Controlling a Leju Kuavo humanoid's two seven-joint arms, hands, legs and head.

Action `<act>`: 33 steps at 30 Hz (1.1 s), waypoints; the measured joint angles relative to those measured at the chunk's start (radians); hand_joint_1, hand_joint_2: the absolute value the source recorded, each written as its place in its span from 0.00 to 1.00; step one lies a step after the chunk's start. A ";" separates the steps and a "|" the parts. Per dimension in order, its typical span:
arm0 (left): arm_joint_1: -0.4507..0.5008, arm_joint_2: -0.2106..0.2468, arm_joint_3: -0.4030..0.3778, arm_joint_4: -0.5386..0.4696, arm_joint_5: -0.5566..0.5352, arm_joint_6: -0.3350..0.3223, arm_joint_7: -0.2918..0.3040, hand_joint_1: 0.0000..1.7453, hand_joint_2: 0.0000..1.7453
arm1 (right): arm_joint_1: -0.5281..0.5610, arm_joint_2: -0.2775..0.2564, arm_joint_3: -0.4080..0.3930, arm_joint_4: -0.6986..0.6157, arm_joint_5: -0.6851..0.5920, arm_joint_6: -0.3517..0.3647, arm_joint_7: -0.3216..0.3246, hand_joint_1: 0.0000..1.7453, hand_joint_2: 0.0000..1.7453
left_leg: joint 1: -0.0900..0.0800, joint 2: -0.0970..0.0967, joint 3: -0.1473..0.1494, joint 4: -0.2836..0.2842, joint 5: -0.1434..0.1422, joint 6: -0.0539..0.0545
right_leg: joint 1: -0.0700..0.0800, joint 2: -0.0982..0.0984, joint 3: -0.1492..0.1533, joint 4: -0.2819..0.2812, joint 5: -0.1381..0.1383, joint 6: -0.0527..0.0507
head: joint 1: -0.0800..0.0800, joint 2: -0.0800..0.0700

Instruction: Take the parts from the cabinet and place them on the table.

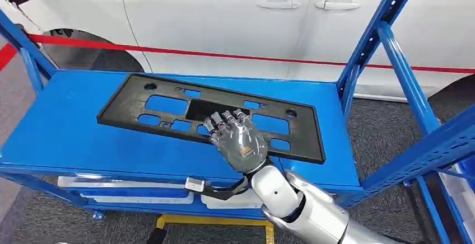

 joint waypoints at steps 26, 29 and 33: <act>0.003 -0.008 -0.001 0.000 0.005 0.122 0.050 0.00 1.00 | 0.057 -0.001 -0.040 0.006 -0.013 -0.016 -0.008 1.00 1.00 | 0.004 -0.001 0.002 0.003 0.001 0.020 | -0.016 0.000 -0.008 0.028 0.008 0.018 | 0.000 0.000; 0.006 -0.005 -0.001 0.000 0.003 0.120 0.045 0.00 1.00 | 0.057 0.010 -0.063 0.012 -0.019 -0.021 -0.013 1.00 1.00 | -0.001 0.000 -0.005 0.005 0.004 0.005 | -0.006 0.002 -0.001 0.004 0.000 0.010 | -0.001 0.000; 0.009 -0.001 -0.003 0.000 -0.005 0.114 0.043 0.00 1.00 | 0.068 0.022 -0.086 0.025 -0.020 -0.028 -0.019 1.00 1.00 | 0.002 0.000 -0.023 0.050 -0.041 -0.015 | -0.015 -0.002 0.003 -0.012 0.013 -0.019 | -0.002 0.000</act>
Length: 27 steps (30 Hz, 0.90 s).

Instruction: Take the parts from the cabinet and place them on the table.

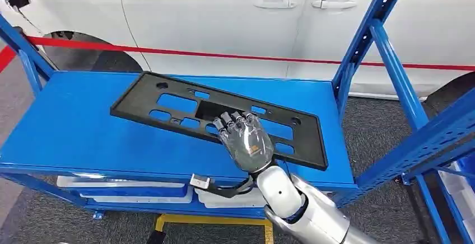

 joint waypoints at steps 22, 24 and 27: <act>0.014 0.002 -0.014 0.002 -0.017 0.005 0.019 0.00 1.00 | 0.045 0.027 -0.058 0.060 0.018 -0.037 -0.005 1.00 1.00 | 0.003 0.004 0.022 -0.047 0.047 0.043 | -0.006 -0.001 -0.057 0.190 -0.081 0.048 | 0.002 0.000; 0.012 0.002 -0.014 0.002 -0.017 0.002 0.024 0.00 1.00 | 0.043 0.035 -0.063 0.061 0.018 -0.045 -0.005 1.00 1.00 | 0.003 0.004 0.020 -0.044 0.048 0.037 | -0.005 -0.001 0.029 0.027 -0.045 0.038 | 0.002 0.000; 0.009 0.002 -0.014 0.002 -0.017 0.002 0.027 0.00 1.00 | 0.043 0.044 -0.066 0.063 0.019 -0.051 -0.002 1.00 1.00 | -0.002 0.004 0.012 -0.044 0.057 0.016 | 0.006 0.001 0.024 0.019 -0.037 0.028 | 0.001 0.000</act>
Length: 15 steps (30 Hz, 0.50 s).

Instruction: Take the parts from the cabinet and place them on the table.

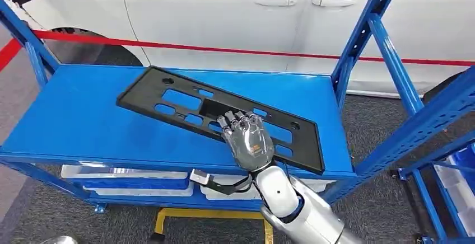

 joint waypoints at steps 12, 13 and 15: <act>-0.002 0.001 0.000 0.000 0.002 0.005 0.003 0.00 1.00 | -0.008 0.020 0.001 0.019 0.000 -0.029 0.016 1.00 1.00 | 0.004 -0.001 0.060 0.021 -0.059 -0.012 | -0.001 -0.004 -0.046 -0.001 0.048 -0.028 | -0.001 0.000; -0.005 0.002 0.000 0.000 0.002 0.005 0.003 0.00 1.00 | -0.008 0.023 0.000 0.019 0.000 -0.036 0.011 1.00 1.00 | -0.003 -0.001 0.068 -0.004 -0.069 -0.009 | 0.007 -0.004 -0.052 0.004 0.050 -0.023 | -0.001 0.000; -0.005 0.002 0.000 0.000 0.002 0.005 0.003 0.00 1.00 | -0.007 0.031 -0.001 0.018 0.000 -0.050 -0.008 1.00 1.00 | -0.005 -0.003 0.060 0.000 -0.060 -0.002 | 0.003 -0.005 -0.056 0.002 0.059 -0.011 | 0.000 0.000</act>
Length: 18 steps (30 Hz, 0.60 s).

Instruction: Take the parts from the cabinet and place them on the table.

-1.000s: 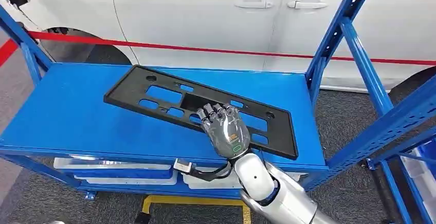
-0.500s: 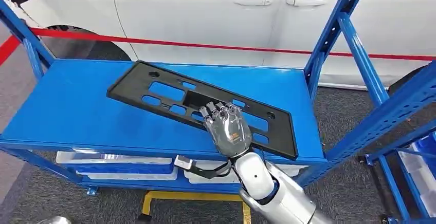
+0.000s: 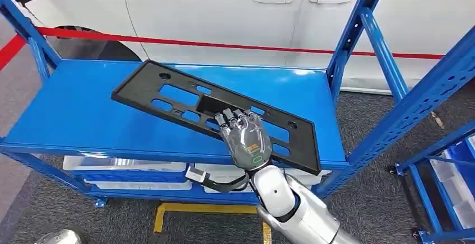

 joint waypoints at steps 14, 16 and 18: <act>0.000 0.000 -0.006 0.000 -0.003 0.002 0.001 0.00 1.00 | 0.016 0.020 -0.031 -0.023 -0.050 -0.037 -0.062 1.00 1.00 | 0.007 0.007 -0.078 0.007 0.070 0.008 | -0.006 0.005 0.089 0.005 -0.081 0.023 | 0.001 0.000; -0.001 -0.002 -0.007 0.000 -0.003 0.003 0.001 0.00 1.00 | 0.014 0.020 -0.038 -0.025 -0.058 -0.036 -0.064 1.00 1.00 | 0.008 0.007 -0.079 0.005 0.080 -0.006 | -0.004 0.005 0.084 0.003 -0.082 0.014 | 0.000 0.000; 0.002 -0.003 -0.007 0.001 -0.002 0.004 0.001 0.00 1.00 | 0.015 0.020 -0.044 -0.030 -0.066 -0.034 -0.066 1.00 1.00 | 0.010 0.004 -0.088 0.008 0.077 -0.019 | -0.016 0.001 0.077 -0.012 -0.062 -0.009 | 0.001 0.000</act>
